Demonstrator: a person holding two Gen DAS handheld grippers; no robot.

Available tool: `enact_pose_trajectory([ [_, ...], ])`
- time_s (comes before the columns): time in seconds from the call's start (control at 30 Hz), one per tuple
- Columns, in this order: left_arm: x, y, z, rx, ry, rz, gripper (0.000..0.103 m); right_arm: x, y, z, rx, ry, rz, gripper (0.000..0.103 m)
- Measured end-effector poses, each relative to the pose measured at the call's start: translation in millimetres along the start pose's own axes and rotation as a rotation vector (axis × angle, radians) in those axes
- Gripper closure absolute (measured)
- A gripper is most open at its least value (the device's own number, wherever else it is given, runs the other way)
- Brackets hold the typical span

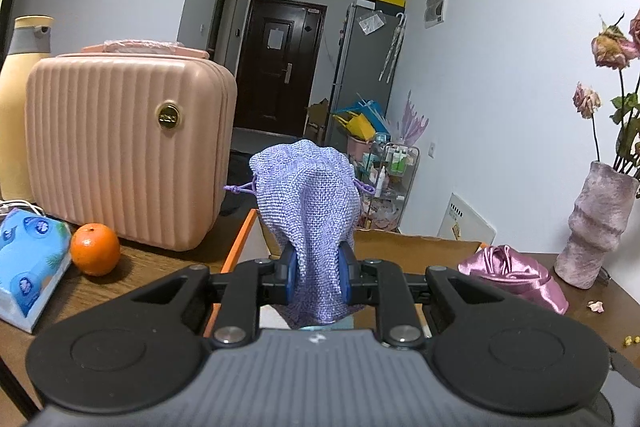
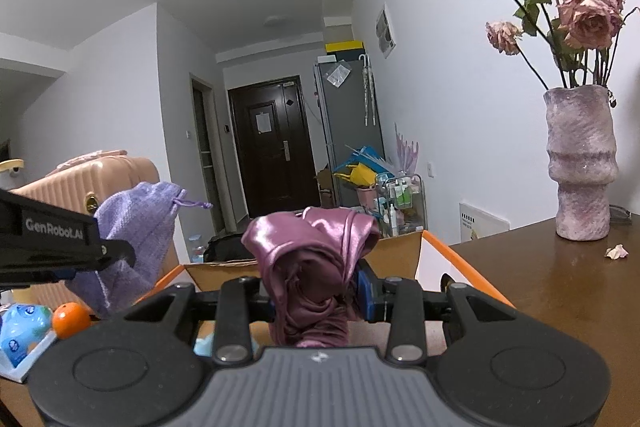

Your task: Organize soft objects

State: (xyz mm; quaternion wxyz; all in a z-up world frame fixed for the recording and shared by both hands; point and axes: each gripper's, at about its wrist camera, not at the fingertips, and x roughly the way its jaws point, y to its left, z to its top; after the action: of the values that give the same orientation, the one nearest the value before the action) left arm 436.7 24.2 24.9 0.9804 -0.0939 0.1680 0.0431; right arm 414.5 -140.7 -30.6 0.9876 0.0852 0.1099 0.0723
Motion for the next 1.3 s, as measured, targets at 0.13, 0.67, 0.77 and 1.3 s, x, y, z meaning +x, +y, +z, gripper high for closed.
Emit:
enact_pose_trajectory([
  [0.13,11,-3,1,0.01,0.004,-0.003,0.082,14,0,4,-0.013,0.01,-0.001,0.068],
  [0.67,49,-15,-2,0.088,0.014,0.014,0.082,56,3,10,-0.083,0.092,0.011,0.067],
  [0.77,54,-16,-3,0.1,0.018,0.022,0.082,62,4,9,-0.1,0.116,0.016,0.067],
  [1.3,60,-15,-8,0.122,0.036,0.053,0.081,68,5,2,-0.112,0.153,0.008,0.061],
])
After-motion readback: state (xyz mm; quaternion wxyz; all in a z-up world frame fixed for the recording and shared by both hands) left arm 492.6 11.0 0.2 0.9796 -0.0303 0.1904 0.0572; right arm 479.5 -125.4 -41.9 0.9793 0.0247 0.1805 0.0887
